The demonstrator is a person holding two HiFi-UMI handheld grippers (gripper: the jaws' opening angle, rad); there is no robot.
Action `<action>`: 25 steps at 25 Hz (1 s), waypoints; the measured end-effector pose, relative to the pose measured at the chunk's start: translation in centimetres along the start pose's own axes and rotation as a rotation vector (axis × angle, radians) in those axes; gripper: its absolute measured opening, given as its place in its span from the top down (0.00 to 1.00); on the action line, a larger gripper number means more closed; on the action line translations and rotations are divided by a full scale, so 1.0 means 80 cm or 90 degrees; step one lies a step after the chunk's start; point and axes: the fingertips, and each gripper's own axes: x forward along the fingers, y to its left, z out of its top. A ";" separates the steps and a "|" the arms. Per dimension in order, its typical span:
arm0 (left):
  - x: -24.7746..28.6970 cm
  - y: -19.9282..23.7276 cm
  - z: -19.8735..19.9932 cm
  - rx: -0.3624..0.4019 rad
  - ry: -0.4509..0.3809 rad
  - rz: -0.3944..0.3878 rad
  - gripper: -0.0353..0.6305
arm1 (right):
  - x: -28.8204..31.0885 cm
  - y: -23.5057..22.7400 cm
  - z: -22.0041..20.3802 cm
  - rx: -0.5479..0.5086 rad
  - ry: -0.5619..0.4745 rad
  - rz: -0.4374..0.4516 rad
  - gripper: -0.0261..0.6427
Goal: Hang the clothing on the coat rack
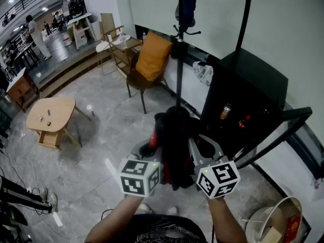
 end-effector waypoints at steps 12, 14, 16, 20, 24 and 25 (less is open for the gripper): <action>0.018 0.004 0.004 -0.006 0.001 0.018 0.91 | 0.014 -0.009 -0.004 0.012 -0.003 0.026 0.91; 0.023 0.011 0.005 -0.009 0.002 0.020 0.91 | 0.023 -0.011 -0.004 0.013 -0.003 0.028 0.91; 0.030 0.019 0.004 -0.012 0.003 0.020 0.91 | 0.032 -0.013 -0.006 0.013 -0.003 0.028 0.91; 0.054 0.033 0.008 -0.014 0.004 0.006 0.91 | 0.055 -0.025 -0.008 0.012 -0.002 0.016 0.91; 0.083 0.047 0.020 -0.017 0.005 -0.013 0.91 | 0.078 -0.040 -0.003 0.015 0.000 -0.002 0.91; 0.091 0.050 0.024 -0.016 0.006 -0.018 0.91 | 0.084 -0.045 -0.002 0.016 0.000 -0.007 0.91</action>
